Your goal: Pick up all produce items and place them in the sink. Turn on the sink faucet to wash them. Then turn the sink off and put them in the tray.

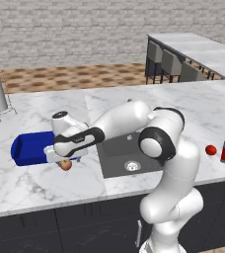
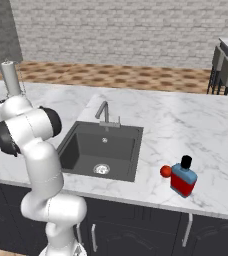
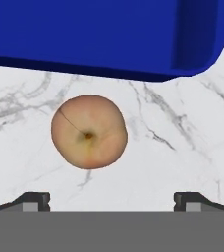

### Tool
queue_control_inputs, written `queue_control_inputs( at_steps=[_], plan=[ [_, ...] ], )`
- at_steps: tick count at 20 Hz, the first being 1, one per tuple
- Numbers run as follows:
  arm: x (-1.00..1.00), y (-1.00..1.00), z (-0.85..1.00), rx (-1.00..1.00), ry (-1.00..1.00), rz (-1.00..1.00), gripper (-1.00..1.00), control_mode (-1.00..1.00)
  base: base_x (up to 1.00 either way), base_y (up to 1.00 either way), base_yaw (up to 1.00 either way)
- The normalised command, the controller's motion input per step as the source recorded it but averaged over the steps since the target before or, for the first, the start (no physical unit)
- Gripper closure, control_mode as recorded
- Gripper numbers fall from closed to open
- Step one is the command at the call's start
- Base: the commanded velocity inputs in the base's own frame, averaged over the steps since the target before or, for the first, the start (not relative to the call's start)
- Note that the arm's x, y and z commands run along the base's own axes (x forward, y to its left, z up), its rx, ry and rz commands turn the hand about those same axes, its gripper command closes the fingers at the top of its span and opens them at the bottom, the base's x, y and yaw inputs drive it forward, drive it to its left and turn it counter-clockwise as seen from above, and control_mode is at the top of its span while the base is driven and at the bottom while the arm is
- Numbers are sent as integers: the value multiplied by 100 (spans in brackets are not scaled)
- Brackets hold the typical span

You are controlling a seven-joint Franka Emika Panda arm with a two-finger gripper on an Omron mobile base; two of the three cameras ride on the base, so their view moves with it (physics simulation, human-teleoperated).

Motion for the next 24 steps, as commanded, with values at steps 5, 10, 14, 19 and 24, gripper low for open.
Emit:
queue_control_inputs(
  at_steps=[5, 10, 14, 19, 24],
  plan=[
    [10, 8, -16, 0, -1, 0, -100, -100, 0, 0, 0],
    [2, 17, -18, 0, -3, 0, -100, -100, 0, 0, 0],
    [6, 14, -14, 0, -3, 0, -100, -100, 0, 0, 0],
    [18, 3, -13, 0, -3, -2, -100, -100, 0, 0, 0],
    [25, 0, -14, 0, -1, -4, -100, -100, 0, 0, 0]
  ],
)
